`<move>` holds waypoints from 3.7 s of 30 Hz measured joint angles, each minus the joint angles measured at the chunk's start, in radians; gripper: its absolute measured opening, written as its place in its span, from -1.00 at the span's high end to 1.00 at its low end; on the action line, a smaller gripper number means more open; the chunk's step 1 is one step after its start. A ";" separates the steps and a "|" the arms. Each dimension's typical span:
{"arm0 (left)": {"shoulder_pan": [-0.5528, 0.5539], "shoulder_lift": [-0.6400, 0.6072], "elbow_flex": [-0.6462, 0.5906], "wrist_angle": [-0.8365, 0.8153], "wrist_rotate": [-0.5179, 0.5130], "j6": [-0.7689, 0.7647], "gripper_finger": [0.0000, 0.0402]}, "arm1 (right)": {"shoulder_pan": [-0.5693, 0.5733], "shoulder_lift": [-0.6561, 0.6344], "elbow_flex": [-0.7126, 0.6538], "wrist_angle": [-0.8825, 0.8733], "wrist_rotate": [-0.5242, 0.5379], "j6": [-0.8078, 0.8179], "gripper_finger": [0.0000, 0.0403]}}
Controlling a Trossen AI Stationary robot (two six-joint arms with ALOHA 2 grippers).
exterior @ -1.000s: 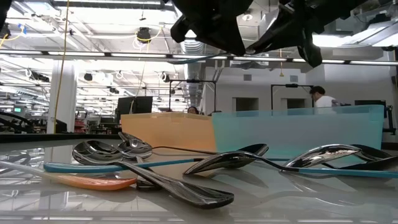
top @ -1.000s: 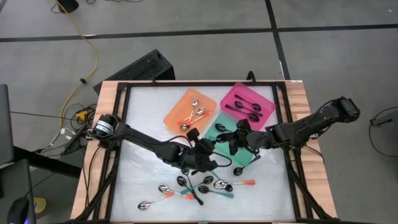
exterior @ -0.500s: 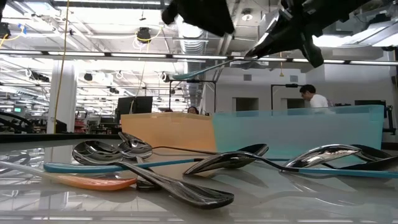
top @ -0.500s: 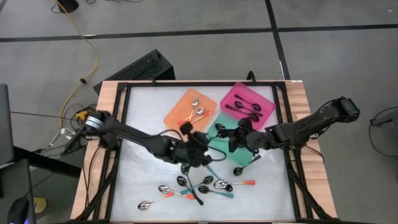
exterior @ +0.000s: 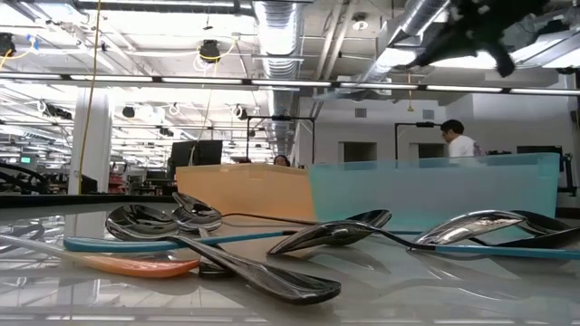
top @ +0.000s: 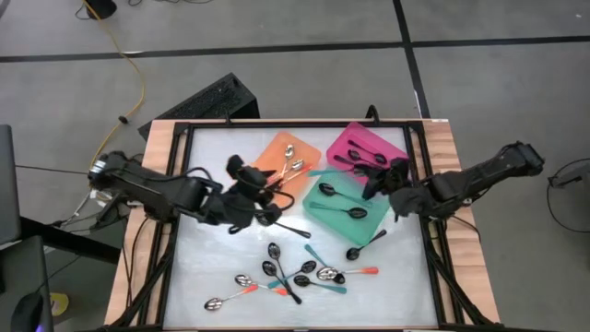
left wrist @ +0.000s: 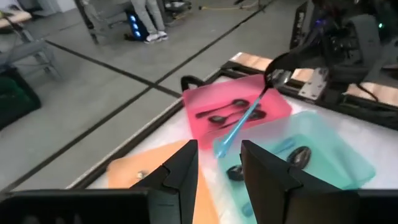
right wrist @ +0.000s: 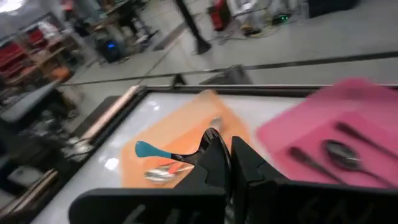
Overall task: Sort silverware by color (type)
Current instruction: Put the blue spoon into the blue bin, then put the orange spoon into the orange bin
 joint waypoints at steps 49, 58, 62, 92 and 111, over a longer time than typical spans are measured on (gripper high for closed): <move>-0.388 -0.329 -0.001 -0.169 -0.310 -0.004 0.47 | 0.214 0.312 -0.061 -0.615 -0.092 0.856 0.95; -0.422 -0.329 -0.002 -0.176 -0.307 -0.020 0.47 | 0.178 0.312 -0.081 -0.461 -0.100 0.700 0.94; -0.439 -0.329 -0.002 -0.176 -0.289 -0.025 0.47 | 0.176 0.312 -0.081 -0.425 -0.104 0.639 0.92; -0.466 -0.277 -0.002 -0.277 0.025 -0.182 0.47 | 0.169 0.309 0.147 -0.419 -0.294 0.055 -0.08; -0.472 0.184 -0.002 -0.154 0.651 -0.366 0.47 | 0.324 0.308 0.492 -0.520 -0.374 -0.230 -0.03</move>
